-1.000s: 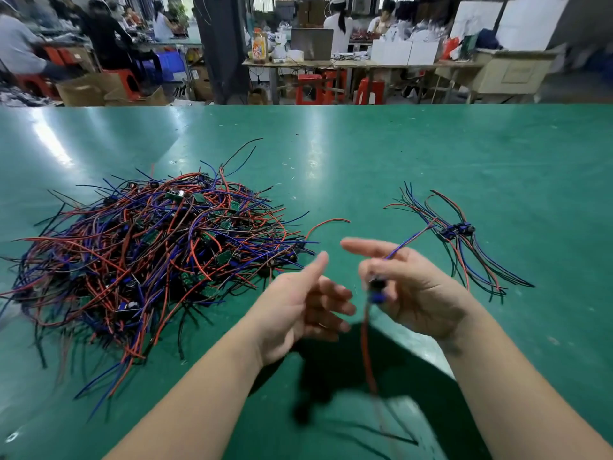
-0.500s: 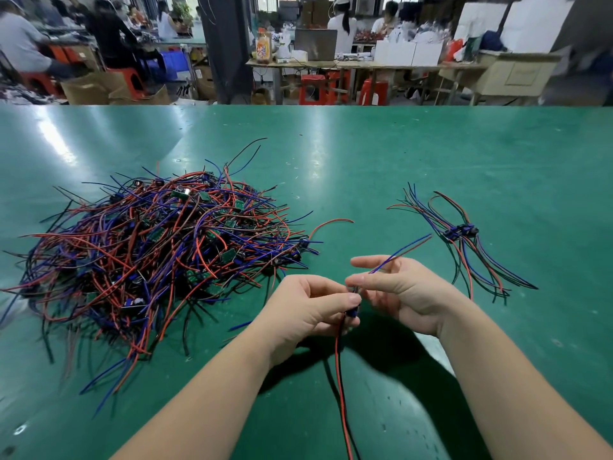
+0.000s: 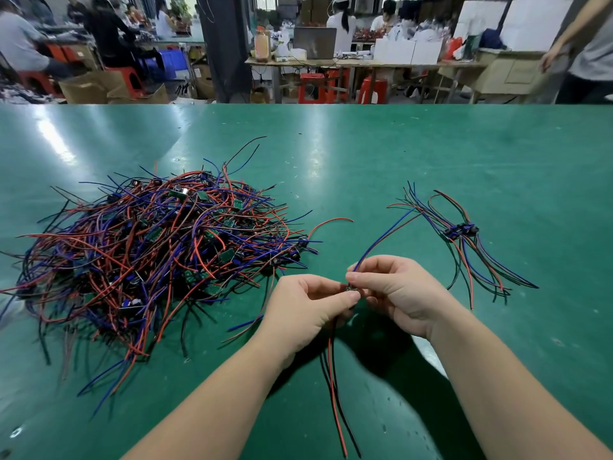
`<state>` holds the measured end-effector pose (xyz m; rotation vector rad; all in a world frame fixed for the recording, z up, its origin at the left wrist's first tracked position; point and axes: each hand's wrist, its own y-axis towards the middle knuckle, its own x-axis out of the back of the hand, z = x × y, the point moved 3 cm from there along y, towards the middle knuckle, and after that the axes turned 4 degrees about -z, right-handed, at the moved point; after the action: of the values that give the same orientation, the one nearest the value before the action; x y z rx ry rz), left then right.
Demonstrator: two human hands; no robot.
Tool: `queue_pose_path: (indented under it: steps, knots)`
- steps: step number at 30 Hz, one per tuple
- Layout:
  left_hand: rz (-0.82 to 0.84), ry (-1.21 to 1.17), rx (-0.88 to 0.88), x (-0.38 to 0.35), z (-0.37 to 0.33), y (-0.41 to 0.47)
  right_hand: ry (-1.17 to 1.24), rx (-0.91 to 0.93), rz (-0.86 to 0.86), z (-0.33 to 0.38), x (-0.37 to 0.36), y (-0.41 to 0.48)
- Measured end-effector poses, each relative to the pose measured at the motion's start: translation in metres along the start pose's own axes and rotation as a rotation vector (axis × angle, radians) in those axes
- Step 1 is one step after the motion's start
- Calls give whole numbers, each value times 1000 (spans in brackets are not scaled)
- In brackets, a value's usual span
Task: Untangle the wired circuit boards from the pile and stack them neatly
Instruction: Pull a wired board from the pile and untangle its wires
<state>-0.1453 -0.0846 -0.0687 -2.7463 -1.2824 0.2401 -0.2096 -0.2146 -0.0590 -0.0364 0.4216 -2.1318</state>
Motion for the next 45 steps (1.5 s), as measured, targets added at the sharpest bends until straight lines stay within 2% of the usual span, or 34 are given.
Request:
queue_pose_path:
  steps: [9,16,21,29,36,45]
  knots:
    - [34,-103,162,0,1,-2,9,22,-17,-2,-1,1]
    - [31,-146,194,0,-1,-2,30,79,-27,0,0,2]
    - [82,-87,168,-8,1,-7,139,171,-151,9,11,8]
    - [182,25,200,-11,1,-10,355,203,-340,24,42,18]
    - [186,67,178,-13,1,-11,335,265,-413,26,49,21]
    - [204,104,193,-12,2,-12,239,227,-486,32,59,21]
